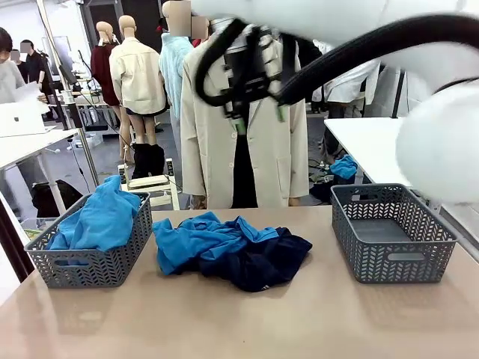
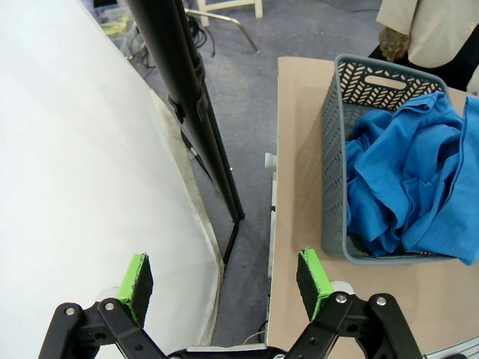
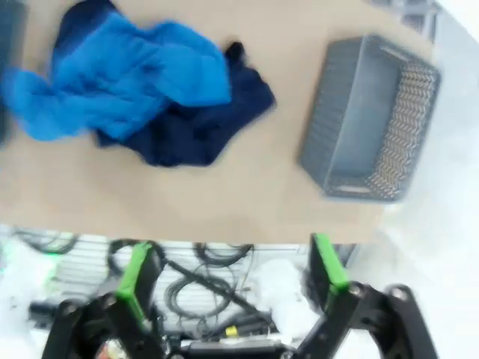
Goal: Sort the tops and bottoms.
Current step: Lift clothes from the center of the table with your left hand.
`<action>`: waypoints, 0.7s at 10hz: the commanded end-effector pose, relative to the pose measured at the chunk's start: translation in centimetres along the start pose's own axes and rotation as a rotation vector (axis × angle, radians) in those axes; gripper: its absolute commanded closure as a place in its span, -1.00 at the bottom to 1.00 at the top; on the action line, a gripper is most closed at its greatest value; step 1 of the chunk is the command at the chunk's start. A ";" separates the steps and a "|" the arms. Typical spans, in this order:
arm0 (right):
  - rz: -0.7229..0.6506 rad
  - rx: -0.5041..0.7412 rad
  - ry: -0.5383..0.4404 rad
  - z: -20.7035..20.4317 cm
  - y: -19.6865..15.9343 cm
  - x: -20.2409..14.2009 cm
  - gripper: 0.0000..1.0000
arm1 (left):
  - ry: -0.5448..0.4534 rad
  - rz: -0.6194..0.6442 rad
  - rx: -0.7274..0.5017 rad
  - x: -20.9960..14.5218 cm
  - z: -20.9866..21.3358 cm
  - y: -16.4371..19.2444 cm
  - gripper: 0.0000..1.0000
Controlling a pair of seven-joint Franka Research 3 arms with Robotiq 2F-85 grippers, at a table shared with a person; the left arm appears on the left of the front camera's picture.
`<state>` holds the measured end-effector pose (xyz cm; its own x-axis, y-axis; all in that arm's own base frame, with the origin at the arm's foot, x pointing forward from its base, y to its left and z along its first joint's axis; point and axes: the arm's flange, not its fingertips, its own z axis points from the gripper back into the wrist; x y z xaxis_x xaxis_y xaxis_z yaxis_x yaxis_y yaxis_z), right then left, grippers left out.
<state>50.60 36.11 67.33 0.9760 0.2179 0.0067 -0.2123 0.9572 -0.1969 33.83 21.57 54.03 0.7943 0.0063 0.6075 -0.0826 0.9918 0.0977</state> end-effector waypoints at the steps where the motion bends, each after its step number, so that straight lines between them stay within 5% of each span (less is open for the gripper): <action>1: -0.043 -0.040 -0.008 -8.7 -10.8 -9.2 -1.00 | 0.008 -0.018 0.008 0.0 0.0 0.1 -1.00; 3: -0.193 -0.020 -0.035 -15.0 -18.1 -14.9 -1.00 | 0.008 -0.018 0.008 0.0 0.0 0.1 -1.00; 6: -0.430 0.256 -0.176 -21.9 -24.5 -22.6 -1.00 | 0.008 -0.018 0.008 0.0 0.0 0.1 -1.00; 7: -0.287 0.052 -0.009 -7.3 -21.0 -7.8 -1.00 | 0.008 -0.018 0.008 0.0 0.0 0.1 -1.00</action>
<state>44.91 8.35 61.85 0.9818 -0.1589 0.1040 0.1628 0.9862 -0.0301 33.84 21.53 54.05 0.7941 0.0053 0.6078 -0.0817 0.9918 0.0982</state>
